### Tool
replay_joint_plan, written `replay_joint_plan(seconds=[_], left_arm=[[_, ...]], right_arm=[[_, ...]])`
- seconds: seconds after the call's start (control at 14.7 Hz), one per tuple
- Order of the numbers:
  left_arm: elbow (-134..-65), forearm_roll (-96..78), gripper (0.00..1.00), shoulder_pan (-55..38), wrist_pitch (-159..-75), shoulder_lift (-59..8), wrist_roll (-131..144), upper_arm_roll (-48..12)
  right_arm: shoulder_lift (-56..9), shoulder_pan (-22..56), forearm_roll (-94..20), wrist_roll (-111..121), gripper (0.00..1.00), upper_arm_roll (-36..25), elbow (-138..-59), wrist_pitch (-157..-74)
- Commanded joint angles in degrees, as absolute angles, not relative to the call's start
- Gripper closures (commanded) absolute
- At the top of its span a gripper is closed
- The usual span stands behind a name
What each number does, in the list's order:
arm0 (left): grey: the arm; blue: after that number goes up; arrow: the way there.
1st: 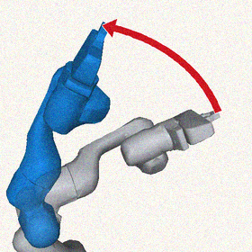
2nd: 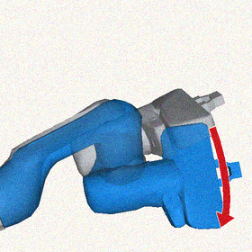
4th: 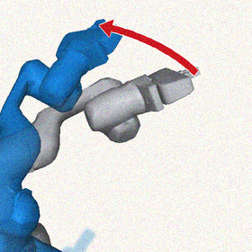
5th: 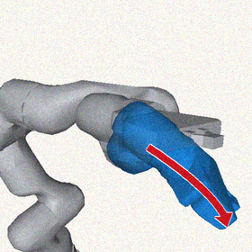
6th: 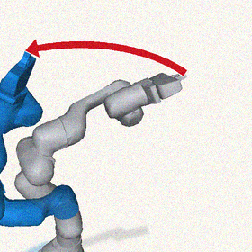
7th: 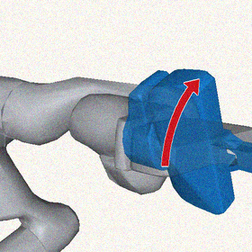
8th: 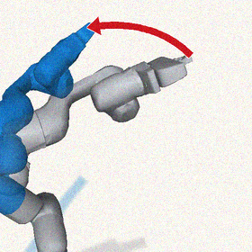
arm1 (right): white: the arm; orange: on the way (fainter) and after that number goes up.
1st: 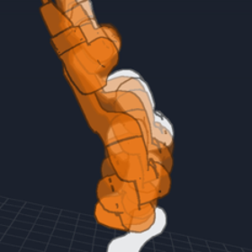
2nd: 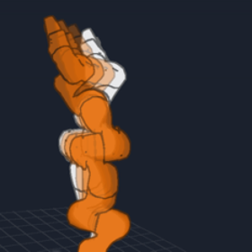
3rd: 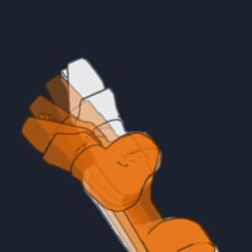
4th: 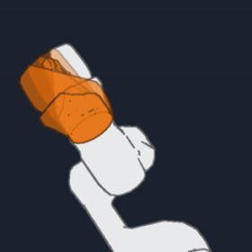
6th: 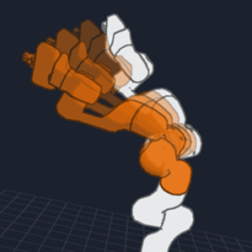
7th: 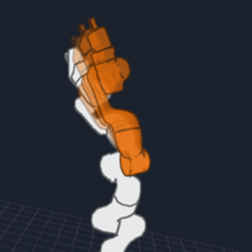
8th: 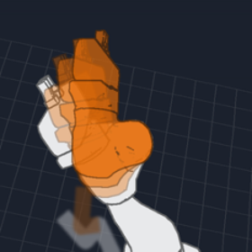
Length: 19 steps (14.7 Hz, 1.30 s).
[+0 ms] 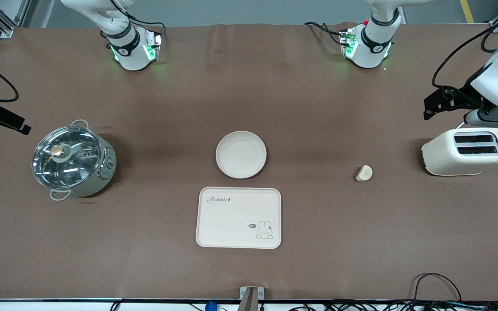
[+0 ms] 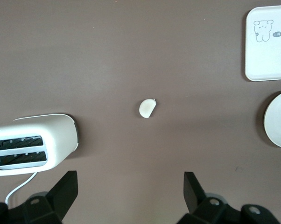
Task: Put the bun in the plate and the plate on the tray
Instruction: 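Lower the left gripper onto the white bun and grasp it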
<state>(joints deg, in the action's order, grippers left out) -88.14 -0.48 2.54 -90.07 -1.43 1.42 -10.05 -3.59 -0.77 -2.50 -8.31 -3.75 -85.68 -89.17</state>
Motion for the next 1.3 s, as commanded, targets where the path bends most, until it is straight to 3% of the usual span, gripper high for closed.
replay_joint_plan(seconds=[0.0, 0.2, 0.48, 0.61, 1.02, 1.23], left_arm=[[-86.66, 3.05, 0.0, 2.37, -91.04, -2.11, 0.45, -10.19], [-87.09, 4.4, 0.0, 1.41, -91.14, -2.55, 0.52, -10.46], [-87.36, 4.05, 0.0, 1.66, -91.92, -13.4, 1.23, -10.72], [-90.15, 3.87, 0.0, 2.64, -98.92, -18.88, 1.23, -10.72], [-117.12, 3.78, 0.0, 2.11, -138.19, -22.23, 5.0, -11.34], [-119.0, 3.78, 0.0, 2.55, -141.5, -25.04, 5.19, -11.51]], right_arm=[[-1.67, -0.88, -2.37, -8.44, 0.0, -3.6, -87.19, -90.0], [-1.76, -0.88, -2.29, -8.26, 0.0, -3.69, -85.7, -90.09], [-1.85, -0.96, 1.93, -8.44, 0.0, -3.87, -84.03, -90.0], [-1.93, -1.67, -1.38, -8.35, 0.0, -4.04, -83.58, -89.65], [-2.99, -1.05, -2.99, -2.21, 0.0, -3.78, -83.85, -89.65], [-3.86, -1.14, -3.43, -1.85, 0.0, -3.69, -83.67, -90.35]])
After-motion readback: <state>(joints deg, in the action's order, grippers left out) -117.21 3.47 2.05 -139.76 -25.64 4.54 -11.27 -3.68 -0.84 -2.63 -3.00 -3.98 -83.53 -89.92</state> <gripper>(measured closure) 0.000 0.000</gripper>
